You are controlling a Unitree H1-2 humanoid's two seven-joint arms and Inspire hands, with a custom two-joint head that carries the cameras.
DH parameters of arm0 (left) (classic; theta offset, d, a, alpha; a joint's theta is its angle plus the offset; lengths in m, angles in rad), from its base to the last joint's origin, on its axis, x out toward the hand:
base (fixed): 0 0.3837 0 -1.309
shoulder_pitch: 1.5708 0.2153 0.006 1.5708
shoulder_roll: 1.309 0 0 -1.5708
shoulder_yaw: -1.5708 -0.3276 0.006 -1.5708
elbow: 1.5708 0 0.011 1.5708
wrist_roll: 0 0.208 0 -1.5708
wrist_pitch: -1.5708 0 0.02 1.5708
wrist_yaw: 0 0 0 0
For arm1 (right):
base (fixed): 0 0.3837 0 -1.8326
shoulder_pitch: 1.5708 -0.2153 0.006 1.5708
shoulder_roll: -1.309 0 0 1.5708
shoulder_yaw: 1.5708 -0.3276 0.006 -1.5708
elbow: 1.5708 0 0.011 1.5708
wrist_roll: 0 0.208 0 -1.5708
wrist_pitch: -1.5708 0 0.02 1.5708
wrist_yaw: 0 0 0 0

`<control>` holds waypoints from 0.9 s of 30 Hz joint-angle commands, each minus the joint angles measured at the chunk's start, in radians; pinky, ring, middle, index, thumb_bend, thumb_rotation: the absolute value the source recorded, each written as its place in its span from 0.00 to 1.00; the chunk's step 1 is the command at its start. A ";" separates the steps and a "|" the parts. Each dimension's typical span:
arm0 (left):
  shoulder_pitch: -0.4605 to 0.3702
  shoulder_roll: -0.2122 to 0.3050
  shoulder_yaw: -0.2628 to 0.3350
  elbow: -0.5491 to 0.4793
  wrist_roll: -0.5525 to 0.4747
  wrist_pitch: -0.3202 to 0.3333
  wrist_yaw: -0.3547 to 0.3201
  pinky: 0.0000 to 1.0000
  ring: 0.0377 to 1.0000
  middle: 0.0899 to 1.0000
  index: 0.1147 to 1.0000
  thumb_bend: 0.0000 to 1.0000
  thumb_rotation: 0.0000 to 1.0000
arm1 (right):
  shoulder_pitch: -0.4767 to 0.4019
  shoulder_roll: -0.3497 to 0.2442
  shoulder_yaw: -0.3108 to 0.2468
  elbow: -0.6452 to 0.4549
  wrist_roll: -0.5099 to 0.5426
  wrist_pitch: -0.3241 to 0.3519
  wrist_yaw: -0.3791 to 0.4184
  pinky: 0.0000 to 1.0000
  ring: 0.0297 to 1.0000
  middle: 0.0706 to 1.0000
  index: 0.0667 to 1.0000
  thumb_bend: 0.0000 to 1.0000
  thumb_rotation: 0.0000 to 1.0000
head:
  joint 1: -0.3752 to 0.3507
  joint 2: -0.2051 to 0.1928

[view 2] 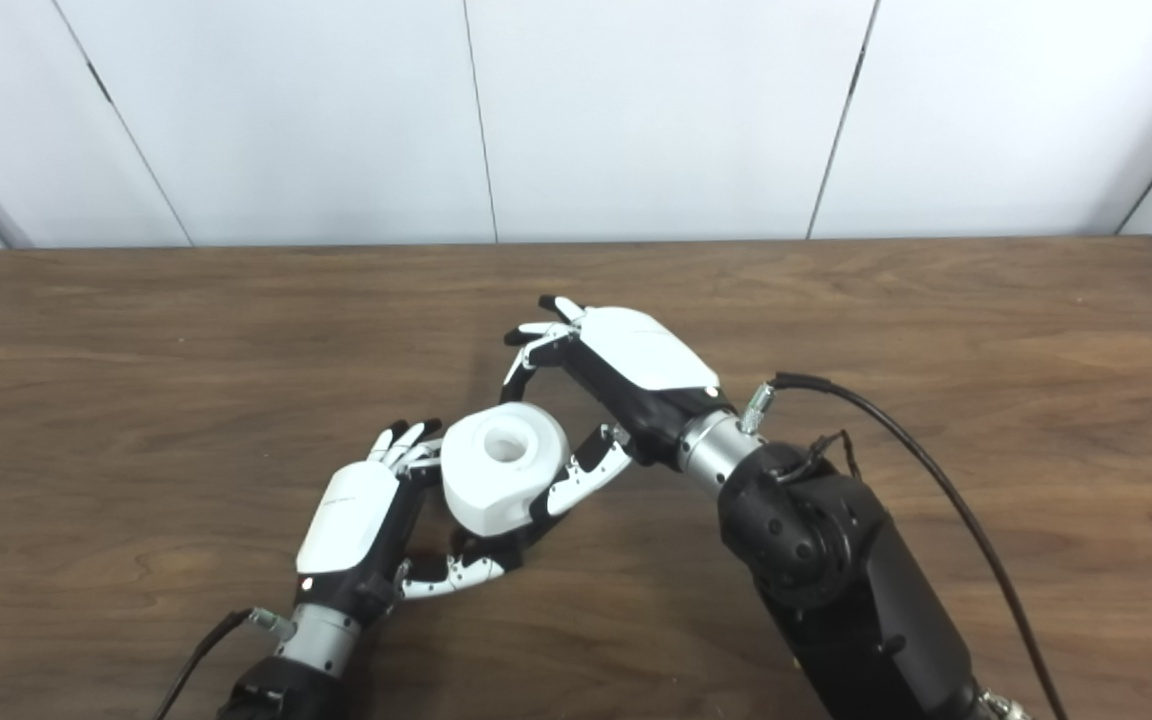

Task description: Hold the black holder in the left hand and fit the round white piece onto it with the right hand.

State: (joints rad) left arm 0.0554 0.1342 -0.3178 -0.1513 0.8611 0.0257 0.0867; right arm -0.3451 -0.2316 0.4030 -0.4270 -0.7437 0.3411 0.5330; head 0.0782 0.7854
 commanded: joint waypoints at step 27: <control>-0.004 0.006 -0.013 0.020 0.011 -0.011 0.011 1.00 0.94 0.80 0.42 0.52 0.05 | 0.003 0.018 -0.005 -0.013 0.002 -0.024 -0.042 1.00 1.00 0.86 0.45 0.52 0.14 | 0.000 -0.016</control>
State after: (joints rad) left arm 0.0554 0.1365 -0.3193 -0.1508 0.8611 0.0257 0.0905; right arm -0.3247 -0.2220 0.3989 -0.4278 -0.7406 0.3411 0.5017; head 0.0767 0.7685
